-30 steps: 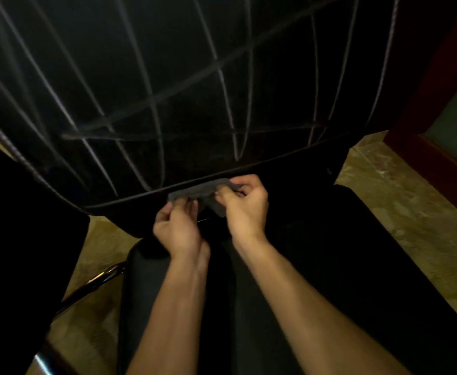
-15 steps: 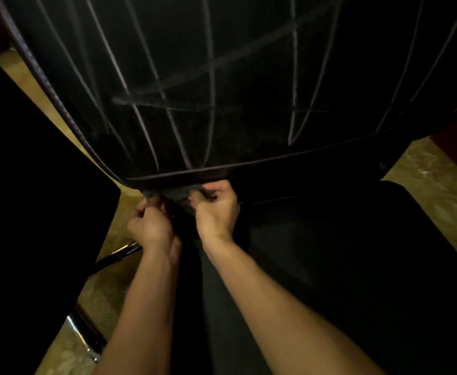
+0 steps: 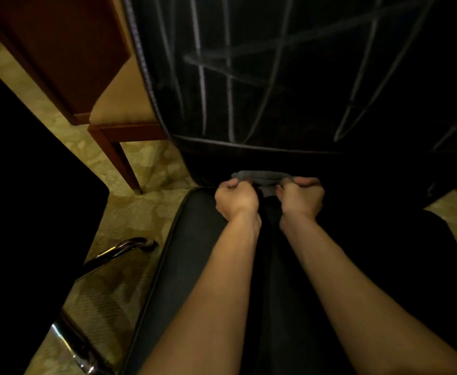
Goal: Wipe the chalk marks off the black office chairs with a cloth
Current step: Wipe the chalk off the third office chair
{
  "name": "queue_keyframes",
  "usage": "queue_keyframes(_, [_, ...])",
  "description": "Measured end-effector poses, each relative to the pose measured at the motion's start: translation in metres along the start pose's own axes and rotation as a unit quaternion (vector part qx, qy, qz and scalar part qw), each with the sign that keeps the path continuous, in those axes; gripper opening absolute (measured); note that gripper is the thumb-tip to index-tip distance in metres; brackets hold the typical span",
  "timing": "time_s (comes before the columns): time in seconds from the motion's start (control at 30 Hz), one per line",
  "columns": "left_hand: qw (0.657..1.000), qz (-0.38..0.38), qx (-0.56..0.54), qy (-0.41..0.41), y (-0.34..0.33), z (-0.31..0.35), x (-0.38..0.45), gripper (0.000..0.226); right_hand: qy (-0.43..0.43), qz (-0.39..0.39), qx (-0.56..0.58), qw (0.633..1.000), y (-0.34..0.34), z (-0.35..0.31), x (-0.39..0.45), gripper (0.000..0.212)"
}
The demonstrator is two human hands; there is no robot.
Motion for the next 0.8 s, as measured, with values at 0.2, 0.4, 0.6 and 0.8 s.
queue_keyframes(0.2, [0.991,0.020,-0.135,0.006,0.022,0.044,0.060,0.015,-0.056,-0.062,0.043,0.996,-0.065,0.003,-0.040,0.027])
queue_keyframes(0.4, [0.998,-0.012,-0.025,-0.049,-0.015,0.012,0.041,0.014,-0.015,-0.020,0.062,0.998,-0.012,-0.002,-0.016,0.020])
queue_keyframes(0.6, [0.983,-0.161,0.085,-0.002,-0.074,-0.046,-0.047,0.009,0.022,0.106,0.123,0.987,0.110,-0.036,0.018,0.022])
queue_keyframes(0.8, [0.968,-0.213,0.129,0.018,-0.103,-0.096,-0.129,0.010,0.063,0.139,0.088,0.984,0.219,-0.047,0.021,0.019])
Point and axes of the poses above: each hand's wrist, its own x-axis towards the middle knuckle, its own y-axis out of the back of the hand, z = x × y, the point moved 2 cm from there along x, towards the middle knuckle, and after that the axes turned 2 degrees about z, right-handed, at the moved point
